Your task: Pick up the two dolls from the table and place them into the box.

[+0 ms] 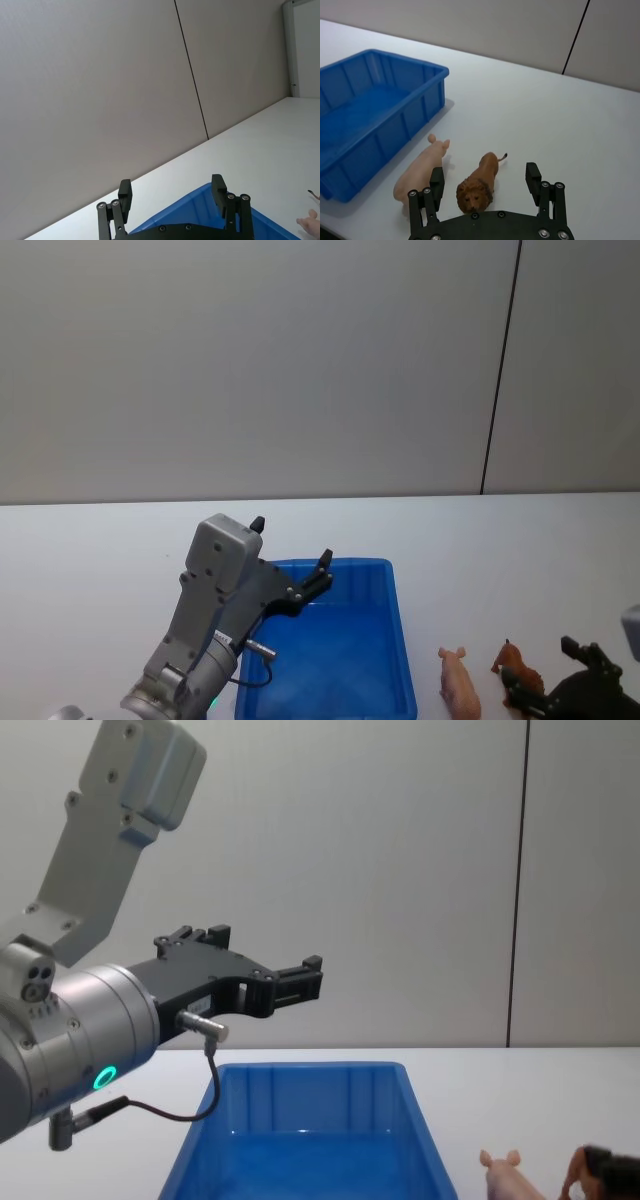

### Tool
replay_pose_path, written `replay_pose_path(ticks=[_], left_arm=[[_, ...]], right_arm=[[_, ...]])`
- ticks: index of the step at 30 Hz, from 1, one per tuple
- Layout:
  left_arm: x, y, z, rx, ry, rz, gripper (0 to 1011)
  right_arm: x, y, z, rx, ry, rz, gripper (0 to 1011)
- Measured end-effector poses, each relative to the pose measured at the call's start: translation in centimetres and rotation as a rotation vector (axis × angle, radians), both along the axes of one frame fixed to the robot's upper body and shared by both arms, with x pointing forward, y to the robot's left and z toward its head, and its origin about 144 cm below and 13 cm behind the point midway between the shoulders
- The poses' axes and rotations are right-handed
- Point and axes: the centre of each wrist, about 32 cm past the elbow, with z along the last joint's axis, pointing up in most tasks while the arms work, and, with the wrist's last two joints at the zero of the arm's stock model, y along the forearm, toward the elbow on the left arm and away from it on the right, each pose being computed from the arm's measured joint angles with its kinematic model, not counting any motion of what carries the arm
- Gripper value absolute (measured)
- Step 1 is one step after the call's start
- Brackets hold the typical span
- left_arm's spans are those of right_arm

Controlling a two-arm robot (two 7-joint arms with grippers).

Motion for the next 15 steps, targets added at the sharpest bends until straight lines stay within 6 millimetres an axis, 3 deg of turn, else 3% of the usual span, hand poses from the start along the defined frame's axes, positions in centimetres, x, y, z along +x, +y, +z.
replay_pose_path(ticks=[12, 15], left_arm=[[0.0, 0.0, 0.0, 0.0, 0.0, 0.0, 1001], [0.0, 0.0, 0.0, 0.0, 0.0, 0.0, 1001]], right_arm=[[0.7, 0.0, -1.4, -0.009, 0.066, 0.024, 1001], [0.9, 0.0, -1.6, -0.007, 0.075, 0.029, 947]])
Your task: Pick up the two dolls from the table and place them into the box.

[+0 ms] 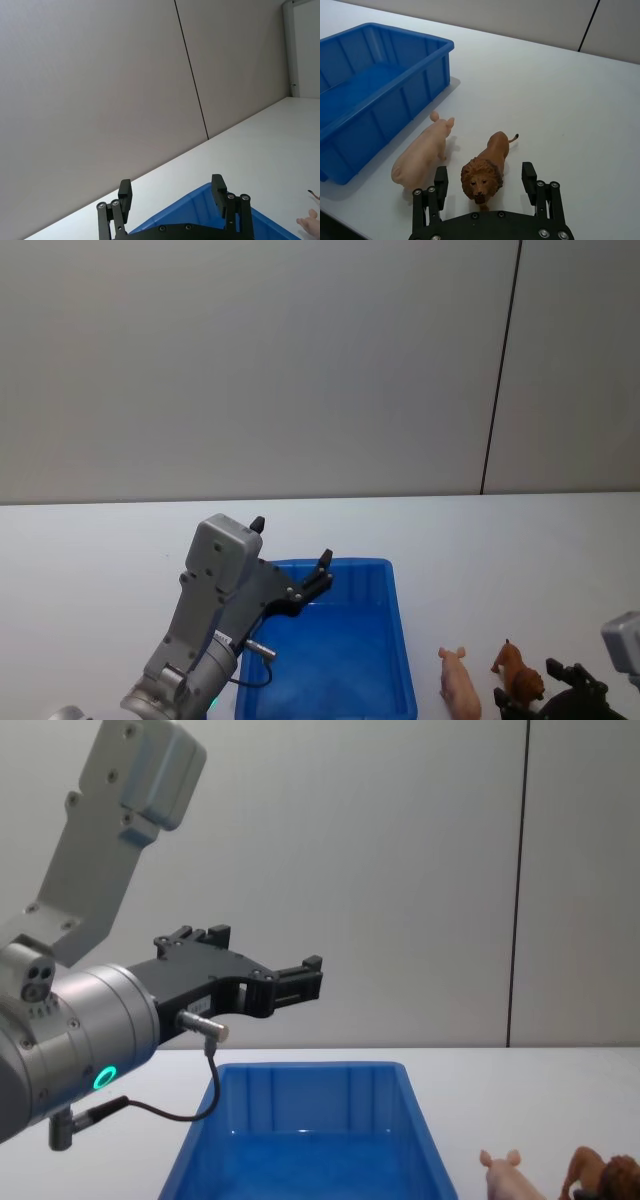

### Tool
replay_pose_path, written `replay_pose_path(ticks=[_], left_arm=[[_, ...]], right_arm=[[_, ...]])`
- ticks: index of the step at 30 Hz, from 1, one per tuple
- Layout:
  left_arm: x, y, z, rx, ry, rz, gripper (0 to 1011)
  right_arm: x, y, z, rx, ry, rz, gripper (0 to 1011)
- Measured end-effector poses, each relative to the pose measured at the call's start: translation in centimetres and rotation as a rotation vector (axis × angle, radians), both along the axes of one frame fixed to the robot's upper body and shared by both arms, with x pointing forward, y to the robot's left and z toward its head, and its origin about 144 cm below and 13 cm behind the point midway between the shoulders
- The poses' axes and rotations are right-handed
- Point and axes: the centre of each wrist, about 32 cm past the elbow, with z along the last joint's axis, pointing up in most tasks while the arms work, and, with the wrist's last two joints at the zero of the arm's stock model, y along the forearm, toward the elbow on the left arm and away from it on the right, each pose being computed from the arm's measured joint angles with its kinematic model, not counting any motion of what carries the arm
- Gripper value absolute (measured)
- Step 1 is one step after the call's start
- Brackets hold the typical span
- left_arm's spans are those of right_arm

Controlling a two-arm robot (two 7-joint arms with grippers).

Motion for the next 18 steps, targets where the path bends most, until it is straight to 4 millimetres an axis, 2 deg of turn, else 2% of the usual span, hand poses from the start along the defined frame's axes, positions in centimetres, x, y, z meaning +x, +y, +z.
replay_pose_path(ticks=[4, 5, 6, 11, 16, 18], left_arm=[[0.0, 0.0, 0.0, 0.0, 0.0, 0.0, 1001], [0.0, 0.0, 0.0, 0.0, 0.0, 0.0, 1001], [0.0, 0.0, 0.0, 0.0, 0.0, 0.0, 1001], [0.0, 0.0, 0.0, 0.0, 0.0, 0.0, 1001], [0.0, 0.0, 0.0, 0.0, 0.0, 0.0, 1001], [0.0, 0.0, 0.0, 0.0, 0.0, 0.0, 1001]], right_arm=[[0.18, 0.05, -0.29, 0.005, 0.01, 0.005, 831], [0.2, 0.06, -0.34, 0.006, 0.012, 0.006, 831], [0.22, 0.07, -0.37, 0.008, 0.014, 0.006, 770], [0.35, 0.1, -0.62, 0.019, 0.022, 0.008, 644], [0.4, 0.09, -0.74, 0.025, 0.02, 0.007, 464], [0.4, 0.1, -0.74, 0.026, 0.015, 0.006, 441]])
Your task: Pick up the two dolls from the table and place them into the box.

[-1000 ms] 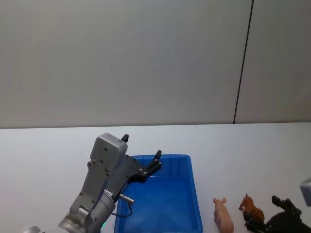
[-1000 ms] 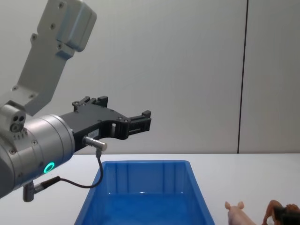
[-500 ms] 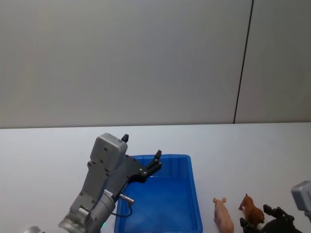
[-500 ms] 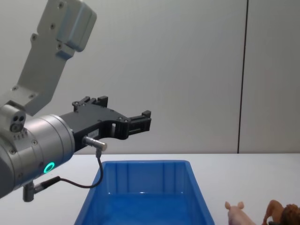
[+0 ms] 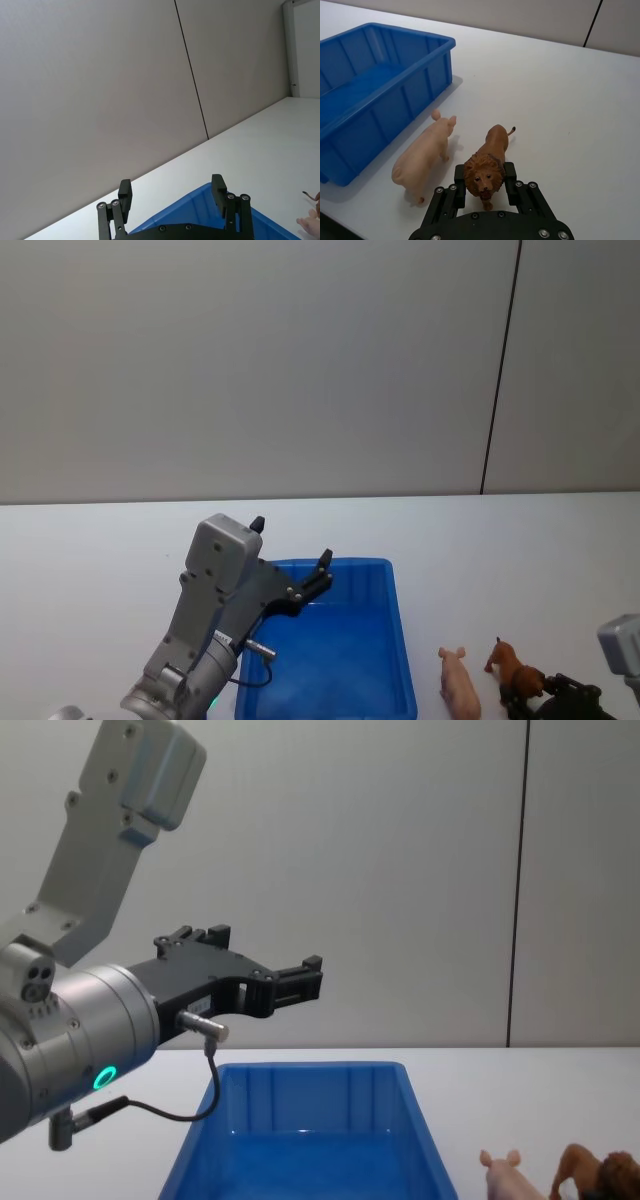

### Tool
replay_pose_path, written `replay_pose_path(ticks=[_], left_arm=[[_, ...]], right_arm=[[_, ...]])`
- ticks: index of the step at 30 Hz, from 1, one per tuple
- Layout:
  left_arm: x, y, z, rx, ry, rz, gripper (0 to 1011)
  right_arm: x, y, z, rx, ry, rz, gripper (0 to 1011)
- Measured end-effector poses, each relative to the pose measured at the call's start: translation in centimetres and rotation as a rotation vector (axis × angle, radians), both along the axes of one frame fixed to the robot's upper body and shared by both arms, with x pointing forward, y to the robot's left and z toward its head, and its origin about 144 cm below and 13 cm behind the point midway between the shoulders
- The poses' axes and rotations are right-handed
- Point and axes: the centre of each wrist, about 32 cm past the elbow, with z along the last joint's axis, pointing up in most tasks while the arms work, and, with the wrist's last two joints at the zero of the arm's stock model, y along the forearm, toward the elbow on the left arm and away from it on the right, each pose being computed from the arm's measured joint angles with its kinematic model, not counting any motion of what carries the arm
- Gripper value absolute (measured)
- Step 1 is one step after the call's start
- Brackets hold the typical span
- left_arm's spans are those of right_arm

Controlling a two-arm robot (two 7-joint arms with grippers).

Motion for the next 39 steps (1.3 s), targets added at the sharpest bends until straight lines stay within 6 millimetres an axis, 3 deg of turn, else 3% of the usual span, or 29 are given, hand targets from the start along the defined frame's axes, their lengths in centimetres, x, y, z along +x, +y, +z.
replay_pose_path(ticks=[11, 23, 30, 39], left_arm=[[0.0, 0.0, 0.0, 0.0, 0.0, 0.0, 1001], [0.0, 0.0, 0.0, 0.0, 0.0, 0.0, 1001], [0.0, 0.0, 0.0, 0.0, 0.0, 0.0, 1001], [0.0, 0.0, 0.0, 0.0, 0.0, 0.0, 1001]], right_arm=[[0.0, 0.2, 0.9, -0.001, -0.091, -0.007, 436], [1.4, 1.2, 4.7, 0.026, -0.234, 0.057, 437], [3.1, 2.6, 7.0, 0.053, -0.277, 0.147, 437], [5.2, 5.1, 8.0, 0.075, -0.249, 0.253, 437]])
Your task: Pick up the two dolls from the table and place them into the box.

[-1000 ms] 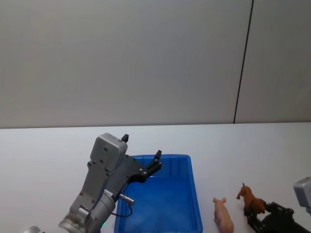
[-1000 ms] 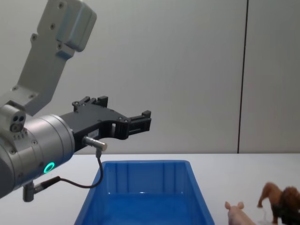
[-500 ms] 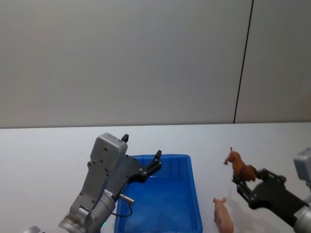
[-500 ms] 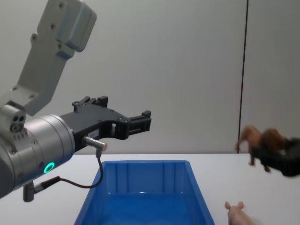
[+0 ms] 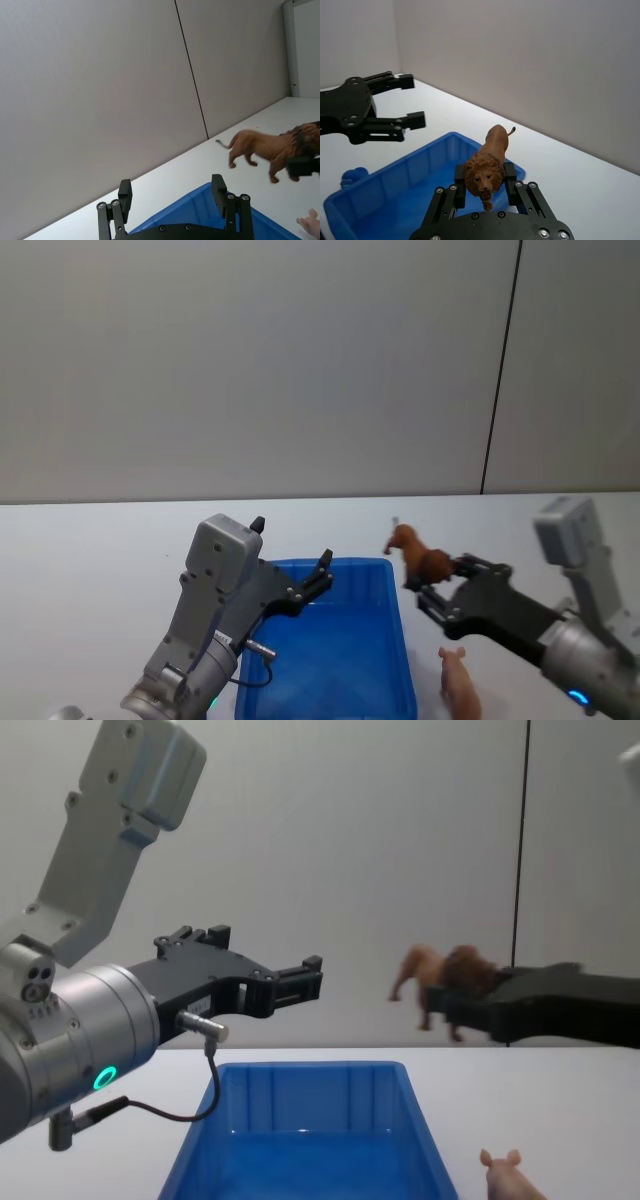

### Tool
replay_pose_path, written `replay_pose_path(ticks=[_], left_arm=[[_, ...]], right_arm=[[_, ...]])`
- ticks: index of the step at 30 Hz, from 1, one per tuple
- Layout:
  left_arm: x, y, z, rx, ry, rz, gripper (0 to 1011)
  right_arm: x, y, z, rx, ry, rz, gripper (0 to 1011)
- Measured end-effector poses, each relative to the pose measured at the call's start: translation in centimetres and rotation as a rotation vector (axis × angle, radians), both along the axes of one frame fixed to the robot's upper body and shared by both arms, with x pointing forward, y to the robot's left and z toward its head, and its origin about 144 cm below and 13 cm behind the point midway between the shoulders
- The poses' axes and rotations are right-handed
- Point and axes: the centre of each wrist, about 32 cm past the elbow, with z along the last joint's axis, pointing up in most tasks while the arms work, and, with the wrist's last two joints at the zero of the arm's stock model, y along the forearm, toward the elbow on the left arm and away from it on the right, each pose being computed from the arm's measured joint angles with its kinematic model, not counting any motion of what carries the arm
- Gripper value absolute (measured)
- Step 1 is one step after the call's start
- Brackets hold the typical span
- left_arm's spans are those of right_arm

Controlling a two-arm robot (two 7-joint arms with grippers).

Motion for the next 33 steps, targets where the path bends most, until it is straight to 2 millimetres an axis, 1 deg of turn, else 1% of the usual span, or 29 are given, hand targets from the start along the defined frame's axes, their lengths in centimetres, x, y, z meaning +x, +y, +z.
replay_pose_path(ticks=[5, 6, 7, 8, 11, 13, 14, 16, 17, 18, 19, 20, 22, 24, 27, 30, 31, 32, 33], left_arm=[[0.0, 0.0, 0.0, 0.0, 0.0, 0.0, 1001], [0.0, 0.0, 0.0, 0.0, 0.0, 0.0, 1001], [0.0, 0.0, 0.0, 0.0, 0.0, 0.0, 1001], [0.0, 0.0, 0.0, 0.0, 0.0, 0.0, 1001], [0.0, 0.0, 0.0, 0.0, 0.0, 0.0, 1001], [0.0, 0.0, 0.0, 0.0, 0.0, 0.0, 1001], [0.0, 0.0, 0.0, 0.0, 0.0, 0.0, 1001], [0.0, 0.0, 0.0, 0.0, 0.0, 0.0, 1001], [0.0, 0.0, 0.0, 0.0, 0.0, 0.0, 1001], [0.0, 0.0, 0.0, 0.0, 0.0, 0.0, 1001], [0.0, 0.0, 0.0, 0.0, 0.0, 0.0, 1001], [0.0, 0.0, 0.0, 0.0, 0.0, 0.0, 1001], [0.0, 0.0, 0.0, 0.0, 0.0, 0.0, 1001], [0.0, 0.0, 0.0, 0.0, 0.0, 0.0, 1001], [0.0, 0.0, 0.0, 0.0, 0.0, 0.0, 1001], [0.0, 0.0, 0.0, 0.0, 0.0, 0.0, 1001], [0.0, 0.0, 0.0, 0.0, 0.0, 0.0, 1001], [0.0, 0.0, 0.0, 0.0, 0.0, 0.0, 1001], [0.0, 0.0, 0.0, 0.0, 0.0, 0.0, 1001]], right_arm=[[1.2, 1.6, -0.1, -0.008, 0.028, 0.048, 445], [1.4, 1.8, -0.1, -0.01, 0.033, 0.053, 491], [1.5, 2.0, -0.2, -0.012, 0.038, 0.06, 500], [1.8, 2.4, -0.3, -0.015, 0.044, 0.067, 568], [2.1, 2.8, -0.4, -0.019, 0.053, 0.078, 629], [2.4, 3.1, -0.5, -0.023, 0.06, 0.086, 708], [2.5, 3.2, -0.6, -0.024, 0.061, 0.087, 725], [2.7, 3.3, -0.6, -0.028, 0.064, 0.09, 801], [2.7, 3.4, -0.7, -0.029, 0.065, 0.09, 822], [2.8, 3.3, -0.7, -0.031, 0.066, 0.09, 831], [2.8, 3.3, -0.7, -0.031, 0.066, 0.089, 891], [2.8, 3.3, -0.7, -0.032, 0.065, 0.089, 924], [2.8, 3.1, -0.7, -0.035, 0.063, 0.083, 949], [2.7, 2.6, -0.8, -0.039, 0.061, 0.07, 1001], [2.5, 2.0, -0.8, -0.038, 0.056, 0.054, 1001], [1.8, 1.0, -1.0, -0.036, 0.053, 0.028, 1001], [1.8, 1.0, -1.0, -0.036, 0.053, 0.028, 1001], [1.3, 0.5, -1.1, -0.035, 0.052, 0.012, 1001], [1.3, 0.5, -1.1, -0.035, 0.052, 0.012, 1001]])
